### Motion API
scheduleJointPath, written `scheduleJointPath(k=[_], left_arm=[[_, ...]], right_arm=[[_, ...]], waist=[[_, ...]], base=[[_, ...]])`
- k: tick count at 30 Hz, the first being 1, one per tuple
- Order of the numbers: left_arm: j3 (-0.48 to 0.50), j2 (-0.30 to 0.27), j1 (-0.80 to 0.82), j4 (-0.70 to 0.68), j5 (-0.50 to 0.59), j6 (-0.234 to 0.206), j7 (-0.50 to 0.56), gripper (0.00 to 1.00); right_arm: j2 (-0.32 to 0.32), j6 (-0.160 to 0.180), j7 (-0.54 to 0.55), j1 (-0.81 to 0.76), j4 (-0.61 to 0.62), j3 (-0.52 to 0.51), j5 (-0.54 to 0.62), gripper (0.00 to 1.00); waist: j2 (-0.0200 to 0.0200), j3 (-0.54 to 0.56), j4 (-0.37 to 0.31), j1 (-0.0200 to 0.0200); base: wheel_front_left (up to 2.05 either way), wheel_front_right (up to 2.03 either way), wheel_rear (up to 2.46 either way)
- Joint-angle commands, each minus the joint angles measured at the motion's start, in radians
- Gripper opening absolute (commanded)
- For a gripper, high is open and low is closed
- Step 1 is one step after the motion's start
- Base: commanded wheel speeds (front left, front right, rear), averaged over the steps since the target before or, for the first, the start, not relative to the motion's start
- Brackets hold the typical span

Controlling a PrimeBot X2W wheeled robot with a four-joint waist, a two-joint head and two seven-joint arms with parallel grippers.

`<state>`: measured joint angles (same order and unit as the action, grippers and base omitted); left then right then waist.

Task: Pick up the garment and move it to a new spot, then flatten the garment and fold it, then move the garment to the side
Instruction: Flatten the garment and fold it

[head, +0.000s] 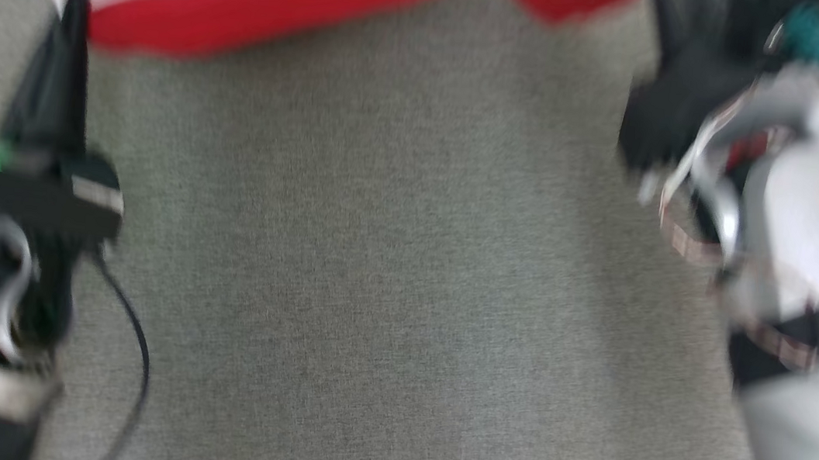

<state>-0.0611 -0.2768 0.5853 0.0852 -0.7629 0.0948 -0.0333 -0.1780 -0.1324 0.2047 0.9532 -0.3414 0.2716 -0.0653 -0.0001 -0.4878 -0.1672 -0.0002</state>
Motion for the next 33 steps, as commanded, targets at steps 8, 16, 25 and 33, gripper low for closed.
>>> scheduleJointPath(k=[8,16,25,33], left_arm=[[-0.019,0.058,-0.287,-0.004,-0.019,-0.031,-0.034,0.0],[-0.04,0.065,-0.451,0.039,-0.015,-0.038,-0.042,0.0],[-0.071,0.029,-0.608,0.027,0.01,-0.053,-0.011,0.0],[-0.093,-0.011,-0.743,-0.027,0.022,-0.078,0.044,0.0]], right_arm=[[-0.092,0.004,0.336,-0.372,0.296,-0.012,-0.148,0.0],[-0.15,0.004,0.595,-0.645,0.517,-0.043,-0.206,0.0],[-0.214,0.004,0.864,-0.872,0.655,-0.058,-0.309,0.0],[-0.18,0.004,0.984,-1.018,0.713,-0.146,-0.326,0.0]], waist=[[0.0001,0.206,0.005,0.0002],[0.0001,0.296,0.01,0.0002],[0.0001,0.368,0.005,0.0002],[0.0001,0.388,0.009,0.0002]], base=[[0.0,0.0,0.0],[0.0,0.0,0.0],[0.0,0.0,0.0],[0.0,0.0,0.0]])
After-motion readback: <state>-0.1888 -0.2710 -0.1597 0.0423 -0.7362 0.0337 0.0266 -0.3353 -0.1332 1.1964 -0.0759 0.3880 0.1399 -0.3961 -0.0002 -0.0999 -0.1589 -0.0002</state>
